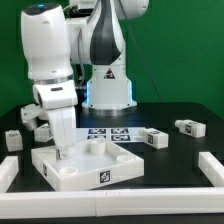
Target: Assemble square table
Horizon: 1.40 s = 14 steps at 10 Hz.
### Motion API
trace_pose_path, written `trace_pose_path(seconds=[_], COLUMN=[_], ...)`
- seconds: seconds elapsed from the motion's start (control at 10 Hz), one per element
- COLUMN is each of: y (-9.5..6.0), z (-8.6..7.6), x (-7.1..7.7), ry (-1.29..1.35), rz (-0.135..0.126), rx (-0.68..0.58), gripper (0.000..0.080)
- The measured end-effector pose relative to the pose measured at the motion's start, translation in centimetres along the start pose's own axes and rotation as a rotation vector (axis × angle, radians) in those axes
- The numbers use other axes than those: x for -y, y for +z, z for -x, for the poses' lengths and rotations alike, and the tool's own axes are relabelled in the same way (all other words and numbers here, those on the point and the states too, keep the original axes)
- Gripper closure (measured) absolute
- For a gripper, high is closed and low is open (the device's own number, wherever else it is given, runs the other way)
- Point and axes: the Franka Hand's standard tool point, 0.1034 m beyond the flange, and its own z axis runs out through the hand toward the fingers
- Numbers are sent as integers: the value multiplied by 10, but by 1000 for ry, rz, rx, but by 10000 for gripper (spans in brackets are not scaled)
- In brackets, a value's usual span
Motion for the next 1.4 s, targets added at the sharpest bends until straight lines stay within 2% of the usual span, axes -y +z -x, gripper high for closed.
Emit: trace_pose_path(seconds=[0.1, 0.2, 0.3, 0.4, 0.9, 1.0, 1.1, 1.2, 1.4], y=[0, 0, 0, 0, 0, 0, 0, 0, 0], z=[0, 0, 0, 1, 1, -7, -31, -59, -99], x=[0, 0, 0, 0, 0, -5, -20, -38, -79], ry=[0, 1, 1, 2, 4, 65, 124, 175, 304], rz=[0, -1, -1, 3, 4, 4, 6, 11, 40], rx=[0, 0, -1, 2, 2, 1, -1, -8, -20], gripper=[421, 556, 556, 735, 740, 740, 739, 739, 739])
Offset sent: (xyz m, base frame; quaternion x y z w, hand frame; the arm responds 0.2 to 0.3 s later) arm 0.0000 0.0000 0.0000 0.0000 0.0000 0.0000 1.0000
